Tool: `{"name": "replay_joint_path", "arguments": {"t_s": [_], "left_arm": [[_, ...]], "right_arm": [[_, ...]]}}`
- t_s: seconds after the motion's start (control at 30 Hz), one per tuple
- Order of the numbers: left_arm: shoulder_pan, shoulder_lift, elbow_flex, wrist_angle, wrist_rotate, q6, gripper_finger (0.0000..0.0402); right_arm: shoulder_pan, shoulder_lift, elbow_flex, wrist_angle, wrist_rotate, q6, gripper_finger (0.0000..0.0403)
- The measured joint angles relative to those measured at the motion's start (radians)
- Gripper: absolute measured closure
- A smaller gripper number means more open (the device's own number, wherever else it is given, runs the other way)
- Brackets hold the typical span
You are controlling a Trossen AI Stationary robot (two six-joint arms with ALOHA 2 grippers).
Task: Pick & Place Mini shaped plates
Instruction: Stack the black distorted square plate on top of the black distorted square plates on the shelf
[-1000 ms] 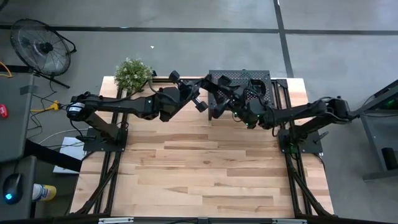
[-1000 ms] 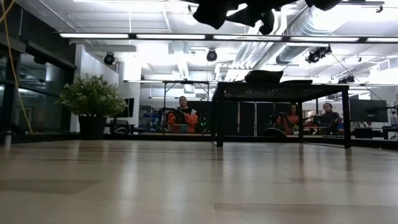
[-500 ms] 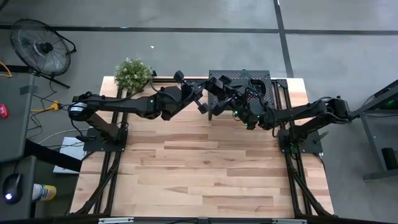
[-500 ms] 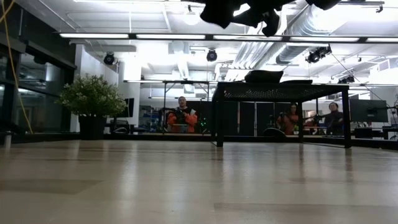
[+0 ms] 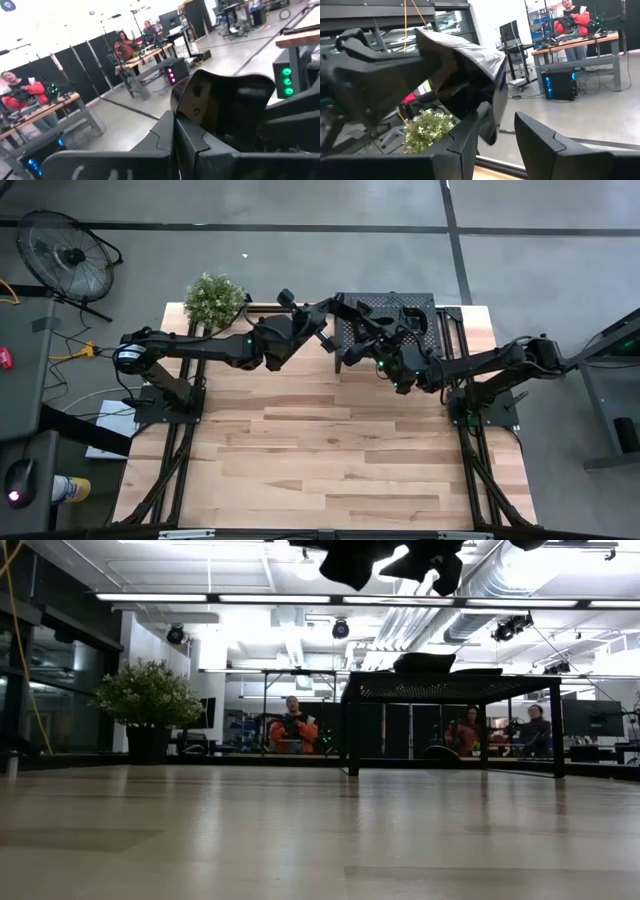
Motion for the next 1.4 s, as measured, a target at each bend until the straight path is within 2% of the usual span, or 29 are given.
{"name": "replay_joint_path", "arguments": {"t_s": [0.53,0.67,0.97,1.4], "left_arm": [[0.004,0.016,0.0,0.013,0.042,0.013,0.0401],[0.003,0.016,0.0,0.018,0.042,0.013,0.0401],[0.003,0.016,0.0,0.014,0.042,0.013,0.0401],[0.004,0.014,0.0,-0.003,0.077,0.005,0.04]], "right_arm": [[-0.021,0.0,0.0,0.022,0.023,0.002,0.0284],[-0.013,0.0,0.0,0.022,0.046,-0.002,0.0308],[-0.012,0.0,0.0,0.022,0.042,-0.002,0.0395],[-0.015,0.0,-0.001,0.021,-0.01,-0.005,0.0401]]}}
